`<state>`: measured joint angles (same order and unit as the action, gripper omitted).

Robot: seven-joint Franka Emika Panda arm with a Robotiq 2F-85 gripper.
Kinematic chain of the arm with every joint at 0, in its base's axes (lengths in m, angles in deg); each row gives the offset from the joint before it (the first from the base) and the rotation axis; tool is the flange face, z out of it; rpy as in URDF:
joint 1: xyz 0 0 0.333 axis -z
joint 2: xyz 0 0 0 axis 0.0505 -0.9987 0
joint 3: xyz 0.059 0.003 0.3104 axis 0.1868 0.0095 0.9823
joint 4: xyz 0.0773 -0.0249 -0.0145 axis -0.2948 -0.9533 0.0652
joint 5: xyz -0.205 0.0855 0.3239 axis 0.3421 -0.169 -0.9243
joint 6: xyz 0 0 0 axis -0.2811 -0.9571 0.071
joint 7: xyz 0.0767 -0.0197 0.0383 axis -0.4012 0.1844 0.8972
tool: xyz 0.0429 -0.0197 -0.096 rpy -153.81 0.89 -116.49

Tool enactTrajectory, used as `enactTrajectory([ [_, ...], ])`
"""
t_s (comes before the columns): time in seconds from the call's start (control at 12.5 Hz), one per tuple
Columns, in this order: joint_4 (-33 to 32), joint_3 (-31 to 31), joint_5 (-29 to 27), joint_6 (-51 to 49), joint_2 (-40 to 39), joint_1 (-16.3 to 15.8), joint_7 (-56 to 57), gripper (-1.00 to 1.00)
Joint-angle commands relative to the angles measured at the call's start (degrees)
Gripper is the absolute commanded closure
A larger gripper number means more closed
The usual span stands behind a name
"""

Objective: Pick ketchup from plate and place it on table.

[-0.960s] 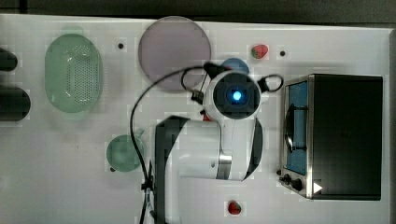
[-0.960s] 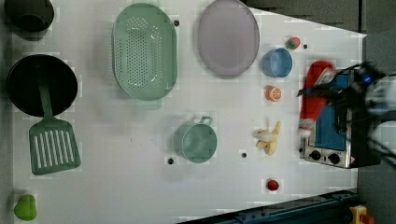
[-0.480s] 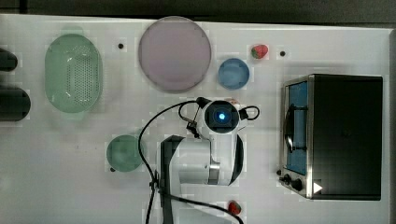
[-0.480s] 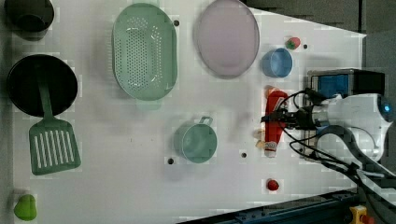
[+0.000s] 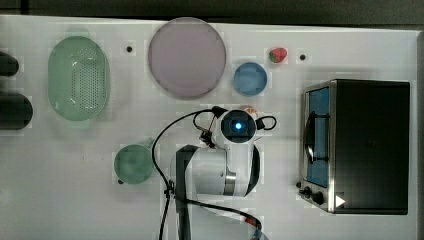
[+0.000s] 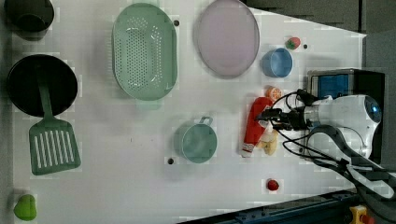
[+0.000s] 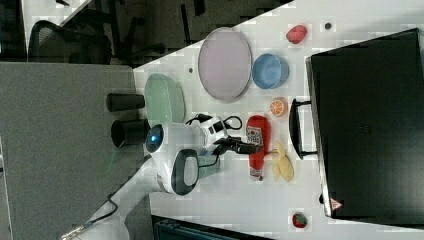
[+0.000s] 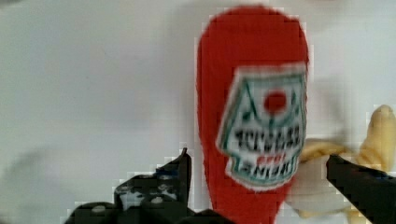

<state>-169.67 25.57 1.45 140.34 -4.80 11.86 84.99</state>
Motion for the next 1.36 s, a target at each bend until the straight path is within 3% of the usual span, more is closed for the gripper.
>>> enactTrajectory([
  [0.08, 4.6, 0.3, -0.2, -3.4, 8.8, 0.2, -2.4, -1.0],
  [0.4, 13.5, 0.4, -0.1, -18.3, 19.1, 0.1, -17.9, -1.0],
  [0.72, 23.7, 0.4, -0.1, -36.7, 24.0, 0.1, -30.6, -1.0],
  [1.04, 31.8, 0.4, -0.2, -51.8, 24.4, 0.1, -30.8, -1.0],
  [1.36, 33.9, 0.4, -0.2, -51.8, 24.1, 0.1, -30.8, -1.0],
])
